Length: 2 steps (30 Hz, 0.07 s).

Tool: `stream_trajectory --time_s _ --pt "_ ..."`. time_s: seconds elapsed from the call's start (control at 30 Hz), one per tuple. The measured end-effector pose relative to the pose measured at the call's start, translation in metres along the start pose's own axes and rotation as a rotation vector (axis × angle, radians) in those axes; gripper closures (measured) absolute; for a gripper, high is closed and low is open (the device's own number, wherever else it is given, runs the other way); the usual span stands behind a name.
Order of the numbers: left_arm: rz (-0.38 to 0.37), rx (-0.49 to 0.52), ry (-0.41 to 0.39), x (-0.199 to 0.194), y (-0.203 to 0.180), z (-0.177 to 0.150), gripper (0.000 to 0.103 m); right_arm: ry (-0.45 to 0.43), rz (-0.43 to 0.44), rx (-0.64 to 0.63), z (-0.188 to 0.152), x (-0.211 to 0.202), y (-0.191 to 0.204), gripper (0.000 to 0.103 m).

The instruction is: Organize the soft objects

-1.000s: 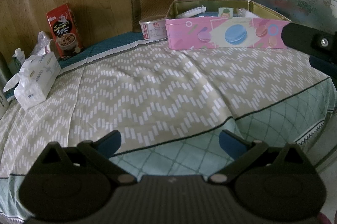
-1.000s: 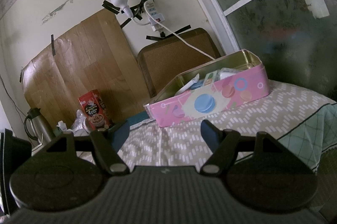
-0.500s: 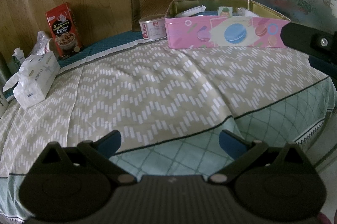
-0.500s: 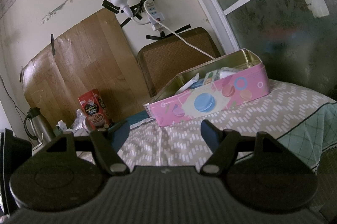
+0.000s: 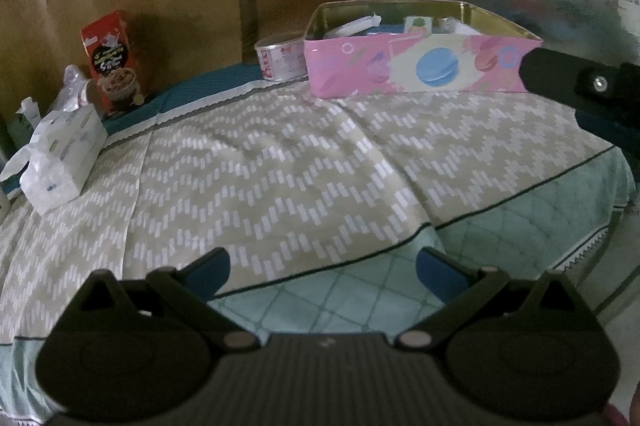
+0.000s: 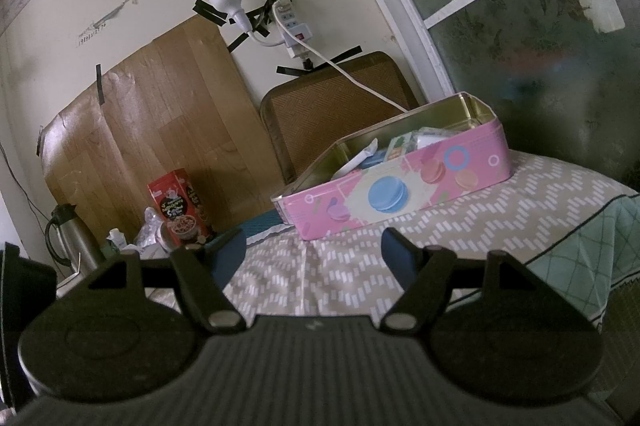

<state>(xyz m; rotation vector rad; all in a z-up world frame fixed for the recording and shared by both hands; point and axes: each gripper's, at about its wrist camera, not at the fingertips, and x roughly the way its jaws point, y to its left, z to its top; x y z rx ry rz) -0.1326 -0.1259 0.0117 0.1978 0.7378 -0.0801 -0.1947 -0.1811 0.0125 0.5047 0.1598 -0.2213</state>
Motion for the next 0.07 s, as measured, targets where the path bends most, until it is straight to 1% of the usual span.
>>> stream_trajectory --time_s 0.07 --pt "-0.012 0.003 -0.003 -0.0003 0.0007 0.0015 0.0 0.0 0.0 0.0 0.0 0.0 0.0001 0.026"
